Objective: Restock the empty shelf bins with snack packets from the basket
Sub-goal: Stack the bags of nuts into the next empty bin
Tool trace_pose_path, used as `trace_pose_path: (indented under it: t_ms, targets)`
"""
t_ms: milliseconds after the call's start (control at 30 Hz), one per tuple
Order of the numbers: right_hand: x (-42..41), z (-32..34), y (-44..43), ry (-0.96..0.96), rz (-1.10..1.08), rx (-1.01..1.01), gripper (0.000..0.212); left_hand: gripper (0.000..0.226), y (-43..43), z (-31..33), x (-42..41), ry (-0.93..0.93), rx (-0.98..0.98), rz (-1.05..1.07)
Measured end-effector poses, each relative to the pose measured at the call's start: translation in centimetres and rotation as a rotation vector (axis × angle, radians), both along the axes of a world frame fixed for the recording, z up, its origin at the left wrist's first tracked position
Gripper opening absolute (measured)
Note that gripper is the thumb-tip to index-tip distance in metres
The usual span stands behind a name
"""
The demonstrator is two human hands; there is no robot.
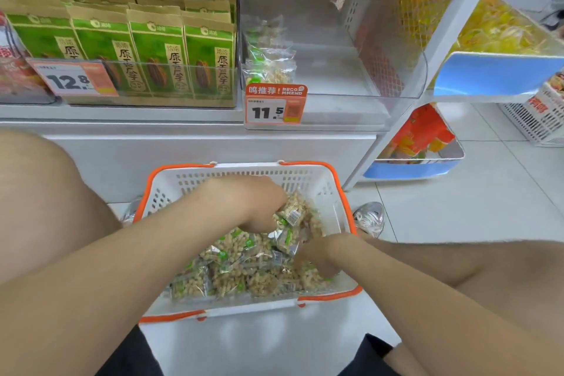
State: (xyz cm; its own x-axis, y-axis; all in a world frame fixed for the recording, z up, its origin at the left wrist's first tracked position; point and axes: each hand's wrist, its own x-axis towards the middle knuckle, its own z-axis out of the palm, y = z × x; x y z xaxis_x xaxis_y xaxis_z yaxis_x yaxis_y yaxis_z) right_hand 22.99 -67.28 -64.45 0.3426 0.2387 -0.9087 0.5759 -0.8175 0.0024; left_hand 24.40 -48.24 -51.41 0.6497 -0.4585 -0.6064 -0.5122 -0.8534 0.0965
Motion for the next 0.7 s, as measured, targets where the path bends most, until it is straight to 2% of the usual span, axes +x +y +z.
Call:
trace_pose_path:
  t_ms: [167,233,367,500,567,667,700]
  targets:
    - [-1.4,-3.4,0.7,0.117,0.151,-0.127,0.045,0.034,-0.5,-0.6,0.4,-0.017,0.004,-0.012]
    - [-2.0,-4.0,0.8,0.096,0.132,-0.105,0.044,0.032,-0.5,-0.8,0.5,-0.024,0.009,-0.012]
    - [-2.0,-2.5,1.0,0.063,-0.087,-0.03,0.051,0.035,-0.1,-0.8,0.2,-0.02,0.027,0.002]
    - [-0.5,1.7,1.6,0.076,-0.316,0.242,0.059,0.051,0.6,0.7,0.0,-0.036,0.058,0.031]
    - [0.3,3.6,2.2,0.101,-0.4,0.378,0.06,0.05,1.1,1.4,0.0,-0.058,0.083,0.057]
    - [1.0,5.4,3.3,-0.086,-0.583,0.653,0.052,0.044,1.8,2.5,0.1,-0.045,0.154,0.11]
    - [1.2,6.1,3.8,-0.128,-0.7,0.744,0.052,0.051,2.0,2.9,0.2,-0.024,0.168,0.139]
